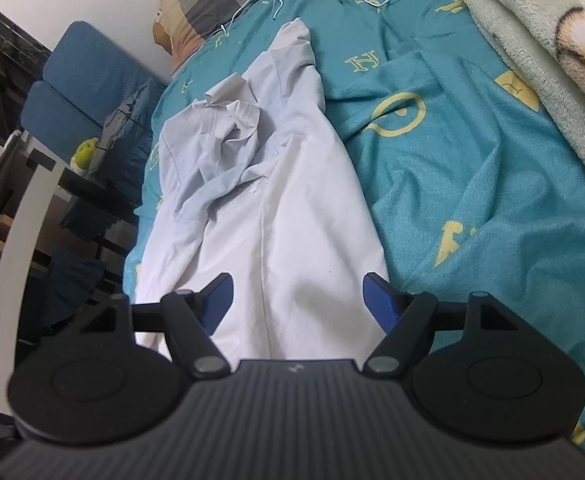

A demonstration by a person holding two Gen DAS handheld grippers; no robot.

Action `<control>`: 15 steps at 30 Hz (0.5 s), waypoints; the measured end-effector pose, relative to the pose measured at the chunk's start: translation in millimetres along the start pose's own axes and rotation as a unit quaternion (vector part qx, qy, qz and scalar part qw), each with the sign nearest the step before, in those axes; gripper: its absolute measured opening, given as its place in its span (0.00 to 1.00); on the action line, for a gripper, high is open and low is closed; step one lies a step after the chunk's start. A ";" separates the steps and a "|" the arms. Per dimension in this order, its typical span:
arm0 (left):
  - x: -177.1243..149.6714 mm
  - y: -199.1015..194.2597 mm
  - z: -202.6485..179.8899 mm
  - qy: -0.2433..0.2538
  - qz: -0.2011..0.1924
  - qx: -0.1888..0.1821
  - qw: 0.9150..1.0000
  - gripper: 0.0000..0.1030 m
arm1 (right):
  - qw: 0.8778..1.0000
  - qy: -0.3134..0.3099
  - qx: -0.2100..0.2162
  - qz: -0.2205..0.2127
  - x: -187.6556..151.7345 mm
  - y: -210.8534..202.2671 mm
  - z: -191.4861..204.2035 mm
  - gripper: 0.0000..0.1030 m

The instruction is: Fold clothes

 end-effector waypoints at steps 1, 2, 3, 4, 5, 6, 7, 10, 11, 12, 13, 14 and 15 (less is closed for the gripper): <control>1.5 -13.9 -18.0 0.017 -0.014 -0.002 1.000 0.02 | 1.000 0.001 0.001 0.000 0.2 -0.5 0.0 0.72; 2.3 -27.5 -36.5 0.034 -0.027 -0.004 0.999 0.02 | 1.000 0.002 0.004 -0.001 0.2 -1.5 -0.3 0.72; 1.0 -37.9 -56.1 0.051 -0.037 -0.006 0.998 0.02 | 1.000 0.004 0.007 -0.002 0.0 -2.8 -0.8 0.72; -1.5 -45.3 -76.1 0.067 -0.043 -0.008 0.997 0.02 | 1.000 0.006 0.009 -0.002 -0.2 -4.2 -1.4 0.72; -4.5 -48.0 -95.5 0.081 -0.047 -0.010 0.996 0.02 | 1.000 0.008 0.011 -0.003 -0.4 -5.7 -2.3 0.72; -8.9 -43.1 -112.4 0.094 -0.046 -0.014 0.994 0.02 | 1.000 0.011 0.013 -0.004 -0.7 -7.2 -3.4 0.72; -14.6 -35.5 -127.2 0.105 -0.041 -0.019 0.993 0.02 | 1.000 0.014 0.014 -0.005 -1.0 -8.8 -4.5 0.72; -29.0 8.9 -155.6 0.119 -0.020 -0.039 0.992 0.02 | 1.000 0.020 0.019 -0.006 -2.6 -13.3 -7.5 0.72; -34.4 29.3 -158.1 0.117 -0.012 -0.045 0.992 0.02 | 1.000 0.022 0.022 -0.005 -3.1 -14.6 -8.2 0.72; -37.6 50.2 -155.2 0.110 -0.007 -0.050 0.993 0.03 | 0.999 0.023 0.024 -0.004 -3.9 -15.9 -8.6 0.72; -37.3 67.6 -151.4 0.100 -0.003 -0.056 0.993 0.03 | 0.999 0.024 0.027 -0.002 -4.9 -17.1 -8.8 0.72; -36.3 81.5 -147.7 0.089 -0.001 -0.064 0.994 0.03 | 0.999 0.025 0.029 0.000 -6.5 -18.3 -8.8 0.72; -35.3 95.5 -144.1 0.077 0.001 -0.072 0.994 0.04 | 0.999 0.025 0.033 0.004 -8.6 -19.7 -8.2 0.72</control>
Point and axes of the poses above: each gripper's, at about its wrist camera, not at the fingertips, and y roughly the way its jaws point, z to its left, x to its top, the point moved 10 cm from there along y, roughly the way its jaws point, and after that the axes turned 14 degrees about z, right-handed, at the moved point
